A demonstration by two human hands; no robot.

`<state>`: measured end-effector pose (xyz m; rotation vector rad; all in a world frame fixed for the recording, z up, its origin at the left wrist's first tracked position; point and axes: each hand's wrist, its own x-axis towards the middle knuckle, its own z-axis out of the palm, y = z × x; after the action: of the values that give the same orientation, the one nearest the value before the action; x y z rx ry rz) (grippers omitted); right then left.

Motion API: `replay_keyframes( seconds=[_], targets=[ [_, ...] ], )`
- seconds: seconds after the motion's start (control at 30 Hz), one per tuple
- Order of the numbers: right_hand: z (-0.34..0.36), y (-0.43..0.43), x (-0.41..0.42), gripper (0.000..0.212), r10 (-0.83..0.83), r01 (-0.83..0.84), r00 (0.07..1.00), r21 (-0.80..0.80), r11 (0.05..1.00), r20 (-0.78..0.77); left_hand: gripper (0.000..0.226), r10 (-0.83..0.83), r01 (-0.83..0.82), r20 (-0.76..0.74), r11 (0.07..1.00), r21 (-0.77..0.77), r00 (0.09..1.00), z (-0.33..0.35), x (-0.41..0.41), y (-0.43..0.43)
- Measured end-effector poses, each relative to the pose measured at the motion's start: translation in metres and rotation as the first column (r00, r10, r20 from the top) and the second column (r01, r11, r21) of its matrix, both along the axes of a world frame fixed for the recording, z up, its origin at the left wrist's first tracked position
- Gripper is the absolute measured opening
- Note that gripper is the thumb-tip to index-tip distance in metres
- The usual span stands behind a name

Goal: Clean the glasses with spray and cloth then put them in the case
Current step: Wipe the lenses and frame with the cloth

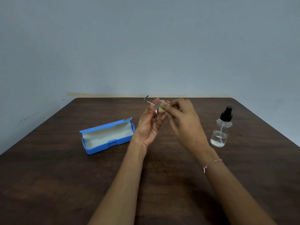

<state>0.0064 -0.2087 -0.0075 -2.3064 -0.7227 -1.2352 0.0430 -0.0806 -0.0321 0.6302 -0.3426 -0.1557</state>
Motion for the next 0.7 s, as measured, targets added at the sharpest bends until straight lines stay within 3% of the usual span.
replay_keyframes(
  seconds=[0.17,0.4,0.7],
  targets=[
    [0.002,-0.006,0.002,0.025,-0.023,0.023,1.0,-0.006,1.0,-0.01,0.056,0.013,-0.013,0.011,1.0,0.028,1.0,0.001,-0.001,-0.001],
    [0.001,-0.007,0.003,0.025,-0.05,0.051,0.999,0.041,0.998,-0.019,0.071,0.027,-0.034,0.042,0.986,0.166,0.999,0.003,-0.004,-0.002],
    [0.004,-0.01,0.002,0.027,-0.054,0.055,0.998,0.048,0.997,-0.025,0.058,-0.032,0.006,0.104,0.97,0.242,0.994,0.003,-0.004,0.002]
  ],
)
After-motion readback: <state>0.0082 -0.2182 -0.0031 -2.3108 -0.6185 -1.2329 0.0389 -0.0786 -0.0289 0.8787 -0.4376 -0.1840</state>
